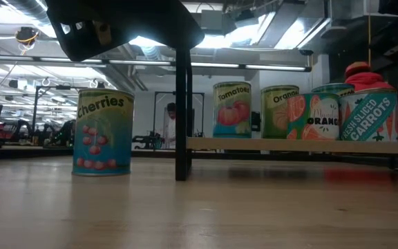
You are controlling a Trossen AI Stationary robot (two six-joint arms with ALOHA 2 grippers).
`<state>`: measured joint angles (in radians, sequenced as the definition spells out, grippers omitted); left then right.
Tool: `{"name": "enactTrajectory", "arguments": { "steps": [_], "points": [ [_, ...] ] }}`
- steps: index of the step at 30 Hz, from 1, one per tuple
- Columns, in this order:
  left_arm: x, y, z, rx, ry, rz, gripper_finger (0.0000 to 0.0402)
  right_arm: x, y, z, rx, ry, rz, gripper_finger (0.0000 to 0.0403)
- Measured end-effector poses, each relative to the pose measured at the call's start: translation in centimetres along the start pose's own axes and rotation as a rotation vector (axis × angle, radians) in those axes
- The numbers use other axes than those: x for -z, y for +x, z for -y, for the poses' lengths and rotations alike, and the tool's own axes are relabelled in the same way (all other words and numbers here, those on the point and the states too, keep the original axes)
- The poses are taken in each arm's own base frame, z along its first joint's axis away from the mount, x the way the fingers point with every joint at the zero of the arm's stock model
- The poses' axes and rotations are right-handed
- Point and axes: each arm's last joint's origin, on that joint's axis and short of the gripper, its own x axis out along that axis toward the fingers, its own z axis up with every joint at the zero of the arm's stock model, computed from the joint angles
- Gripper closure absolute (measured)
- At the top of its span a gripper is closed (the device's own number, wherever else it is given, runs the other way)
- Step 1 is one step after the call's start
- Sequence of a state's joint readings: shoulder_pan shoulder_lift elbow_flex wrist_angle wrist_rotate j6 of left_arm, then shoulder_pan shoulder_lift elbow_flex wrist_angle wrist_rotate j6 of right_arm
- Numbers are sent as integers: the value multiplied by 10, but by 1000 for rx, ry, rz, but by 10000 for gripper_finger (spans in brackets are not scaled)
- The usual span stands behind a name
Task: Pick and place cans onto a shelf
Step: Put the canned peaches on the shelf, then put the canned cherries on the shelf
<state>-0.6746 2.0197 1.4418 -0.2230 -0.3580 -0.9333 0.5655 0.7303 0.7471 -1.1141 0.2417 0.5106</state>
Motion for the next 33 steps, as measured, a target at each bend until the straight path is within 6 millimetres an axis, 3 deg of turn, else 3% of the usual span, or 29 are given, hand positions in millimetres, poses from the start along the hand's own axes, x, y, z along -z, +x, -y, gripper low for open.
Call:
{"name": "enactTrajectory", "arguments": {
  "steps": [14,21,26,33],
  "points": [
    [-2,0,-1,-23,-1,31,277,2,0,1,11,-60,-21,368],
    [-12,2,0,16,35,78,277,-11,-20,0,-26,-93,54,368],
    [-40,-4,10,86,143,94,277,-26,-40,-3,-83,-54,168,368],
    [-90,-30,26,89,269,80,277,-51,-43,-20,-254,-137,372,368]
  ]
}}
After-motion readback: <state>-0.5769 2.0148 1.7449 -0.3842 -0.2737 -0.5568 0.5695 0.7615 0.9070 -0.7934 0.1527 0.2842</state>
